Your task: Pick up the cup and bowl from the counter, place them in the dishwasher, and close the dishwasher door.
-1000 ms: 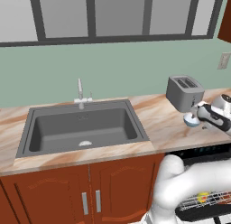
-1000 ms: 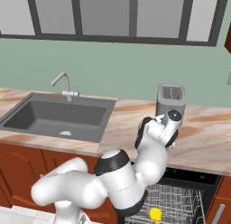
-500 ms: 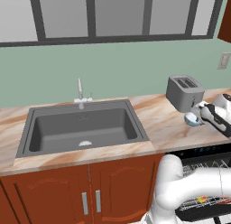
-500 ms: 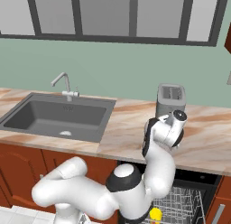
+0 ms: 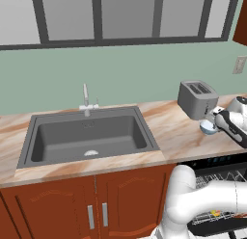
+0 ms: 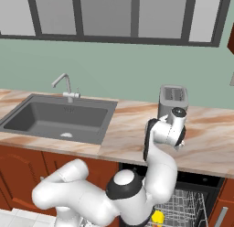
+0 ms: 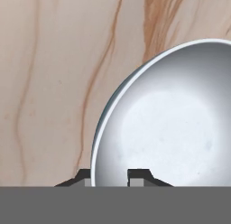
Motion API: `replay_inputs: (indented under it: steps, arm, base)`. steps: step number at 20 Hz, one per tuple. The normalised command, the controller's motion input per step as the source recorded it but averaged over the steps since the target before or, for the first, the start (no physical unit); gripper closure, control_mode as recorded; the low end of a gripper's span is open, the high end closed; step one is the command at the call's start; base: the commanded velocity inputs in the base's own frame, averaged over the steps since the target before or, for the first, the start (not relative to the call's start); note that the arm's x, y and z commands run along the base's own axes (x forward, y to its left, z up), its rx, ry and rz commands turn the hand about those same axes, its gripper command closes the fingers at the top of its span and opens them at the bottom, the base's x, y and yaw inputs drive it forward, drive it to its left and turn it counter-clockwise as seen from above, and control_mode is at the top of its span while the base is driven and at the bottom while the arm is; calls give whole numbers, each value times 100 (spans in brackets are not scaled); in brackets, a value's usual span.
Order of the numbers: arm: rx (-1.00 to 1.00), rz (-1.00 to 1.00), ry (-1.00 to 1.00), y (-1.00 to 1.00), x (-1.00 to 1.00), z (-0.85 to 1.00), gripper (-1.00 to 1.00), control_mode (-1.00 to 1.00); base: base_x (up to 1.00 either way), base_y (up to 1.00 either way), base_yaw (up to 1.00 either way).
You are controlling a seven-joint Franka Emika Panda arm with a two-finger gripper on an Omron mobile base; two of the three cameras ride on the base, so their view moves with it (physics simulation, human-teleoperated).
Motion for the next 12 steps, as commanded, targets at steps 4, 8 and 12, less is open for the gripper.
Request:
replay_inputs:
  steps: [4,8,12]
  arm:
    - [-19,1,0,8,-29,21,100,-100]
    - [-14,3,0,9,-38,18,100,-100]
    - [-11,4,-2,5,-49,23,100,-100]
  base:
    - [0,0,0]
    - [0,0,0]
    - [0,0,0]
